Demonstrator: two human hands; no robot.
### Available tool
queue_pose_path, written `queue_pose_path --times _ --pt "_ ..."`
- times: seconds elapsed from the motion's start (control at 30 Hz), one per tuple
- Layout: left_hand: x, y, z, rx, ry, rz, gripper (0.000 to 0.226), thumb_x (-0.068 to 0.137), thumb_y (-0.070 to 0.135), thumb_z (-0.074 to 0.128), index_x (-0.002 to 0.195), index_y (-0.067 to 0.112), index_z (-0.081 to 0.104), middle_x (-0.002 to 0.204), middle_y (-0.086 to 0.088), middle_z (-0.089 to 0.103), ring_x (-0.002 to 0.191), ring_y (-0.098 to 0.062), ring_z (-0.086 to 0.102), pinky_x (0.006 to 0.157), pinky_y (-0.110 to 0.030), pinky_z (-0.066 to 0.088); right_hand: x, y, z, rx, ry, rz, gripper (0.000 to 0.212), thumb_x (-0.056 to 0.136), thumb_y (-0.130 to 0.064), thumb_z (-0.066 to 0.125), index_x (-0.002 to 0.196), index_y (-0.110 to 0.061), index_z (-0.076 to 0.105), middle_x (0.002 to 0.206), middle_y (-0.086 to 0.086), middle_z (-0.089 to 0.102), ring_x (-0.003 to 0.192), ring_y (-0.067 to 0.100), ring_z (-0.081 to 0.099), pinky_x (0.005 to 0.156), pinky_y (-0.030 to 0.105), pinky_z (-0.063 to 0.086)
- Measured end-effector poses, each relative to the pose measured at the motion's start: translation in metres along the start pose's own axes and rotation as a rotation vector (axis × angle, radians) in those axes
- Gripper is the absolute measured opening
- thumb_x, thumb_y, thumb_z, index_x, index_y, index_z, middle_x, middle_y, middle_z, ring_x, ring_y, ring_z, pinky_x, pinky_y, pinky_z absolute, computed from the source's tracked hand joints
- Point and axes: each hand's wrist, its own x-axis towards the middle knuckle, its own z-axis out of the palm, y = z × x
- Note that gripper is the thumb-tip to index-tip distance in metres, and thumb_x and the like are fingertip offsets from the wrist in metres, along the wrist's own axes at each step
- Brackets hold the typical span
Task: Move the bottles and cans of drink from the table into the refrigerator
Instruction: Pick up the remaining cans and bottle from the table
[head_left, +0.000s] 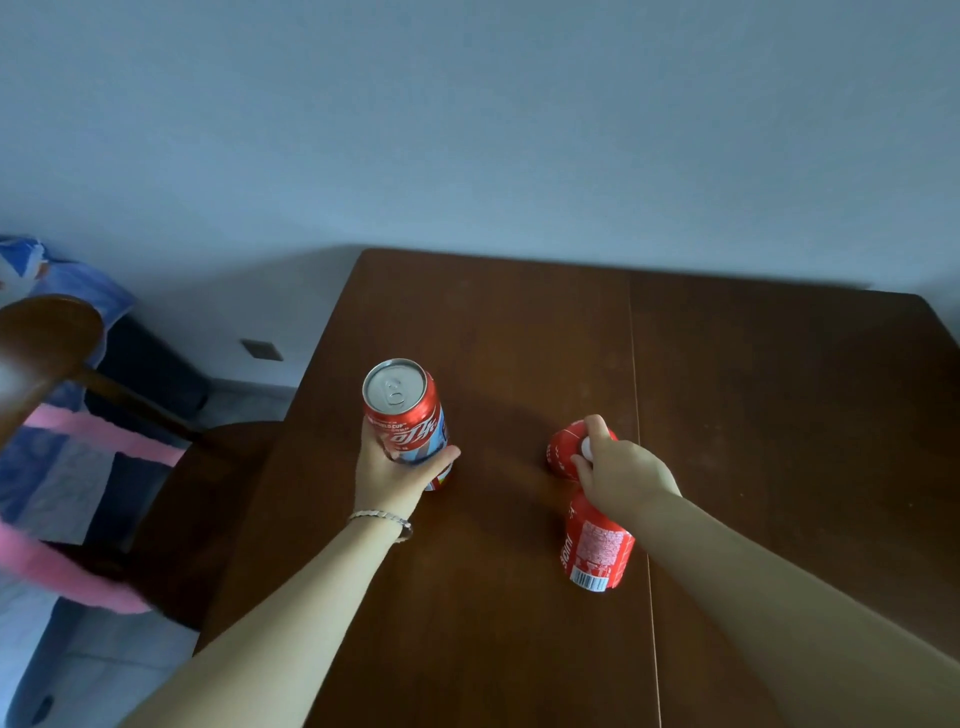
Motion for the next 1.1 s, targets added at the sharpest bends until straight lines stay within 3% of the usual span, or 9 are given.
queue_pose_path --times 0.07,0.13,0.3,0.43,0.53,0.6,0.73,0.93,1.1 --pt "0.001 -0.002 0.012 -0.057 0.096 -0.004 0.079 0.066 0.009 0.081 0.132 0.013 0.038 0.120 0.002 0.053 0.110 -0.011 0.053 0.091 -0.025 0.047 0.000 0.000 0.002 -0.012 0.026 -0.008 0.047 0.101 -0.036 0.033 0.142 -0.018 0.019 0.062 -0.006 0.043 0.048 0.005 0.043 0.043 0.014 0.036" --pt "0.002 -0.005 0.022 -0.108 0.169 0.004 0.076 0.068 0.006 0.080 0.131 0.012 0.039 0.119 0.001 0.053 0.108 -0.013 0.054 0.091 -0.026 0.048 0.004 0.001 0.004 0.000 0.027 -0.007 0.047 0.101 -0.037 0.033 0.142 -0.019 0.019 0.065 -0.007 0.043 0.050 0.006 0.046 0.046 0.014 0.040" --pt "0.007 -0.009 0.026 -0.137 0.228 0.113 0.075 0.057 0.044 0.073 0.121 0.022 0.040 0.112 0.014 0.054 0.105 0.007 0.056 0.085 -0.008 0.047 0.009 0.001 0.004 0.003 0.025 -0.013 0.048 0.101 -0.038 0.032 0.143 -0.019 0.018 0.075 -0.004 0.049 0.060 0.008 0.053 0.053 0.017 0.047" --pt "0.026 -0.008 0.030 -0.012 0.203 0.265 0.070 0.061 0.043 0.071 0.119 0.016 0.042 0.114 0.003 0.055 0.106 0.004 0.053 0.087 -0.004 0.043 0.010 0.006 0.005 0.009 0.029 -0.039 0.046 0.101 -0.038 0.033 0.141 -0.019 0.021 0.067 -0.007 0.047 0.053 0.006 0.050 0.047 0.014 0.043" --pt "0.035 -0.003 0.033 0.080 0.174 0.310 0.071 0.062 0.043 0.071 0.118 0.008 0.048 0.110 0.002 0.057 0.096 0.000 0.059 0.082 -0.002 0.044 0.010 0.006 0.003 -0.007 0.040 -0.044 0.046 0.101 -0.039 0.032 0.141 -0.018 0.020 0.086 0.002 0.064 0.065 0.011 0.060 0.059 0.020 0.054" --pt "0.036 -0.002 0.037 0.139 0.154 0.305 0.072 0.062 0.042 0.073 0.118 0.002 0.050 0.108 0.003 0.058 0.095 -0.002 0.058 0.079 -0.003 0.045 0.009 0.006 0.003 -0.003 0.033 -0.047 0.048 0.101 -0.039 0.032 0.142 -0.018 0.020 0.095 0.004 0.066 0.066 0.011 0.057 0.061 0.020 0.053" --pt "0.019 0.012 0.046 0.203 0.103 0.089 0.061 0.067 0.023 0.082 0.117 0.010 0.049 0.105 0.004 0.059 0.091 -0.009 0.058 0.076 -0.019 0.047 0.009 0.007 0.007 -0.024 0.051 -0.042 0.046 0.101 -0.038 0.032 0.141 -0.018 0.020 0.089 0.004 0.065 0.069 0.015 0.062 0.060 0.022 0.052" --pt "-0.025 0.029 0.055 0.071 0.025 -0.504 0.047 0.077 0.037 0.072 0.111 0.019 0.044 0.103 -0.004 0.059 0.090 -0.019 0.059 0.081 -0.036 0.048 -0.013 0.023 0.007 -0.052 0.015 -0.149 0.046 0.102 -0.037 0.027 0.140 -0.014 0.018 0.093 0.005 0.066 0.070 0.016 0.062 0.063 0.024 0.053" --pt "-0.070 0.050 0.045 0.050 0.120 -0.609 0.048 0.077 0.041 0.071 0.110 0.016 0.047 0.102 -0.008 0.061 0.092 -0.025 0.062 0.085 -0.042 0.051 -0.042 0.042 0.006 -0.076 -0.048 -0.308 0.043 0.102 -0.034 0.027 0.139 -0.013 0.019 0.104 0.008 0.066 0.090 0.024 0.067 0.074 0.030 0.055"
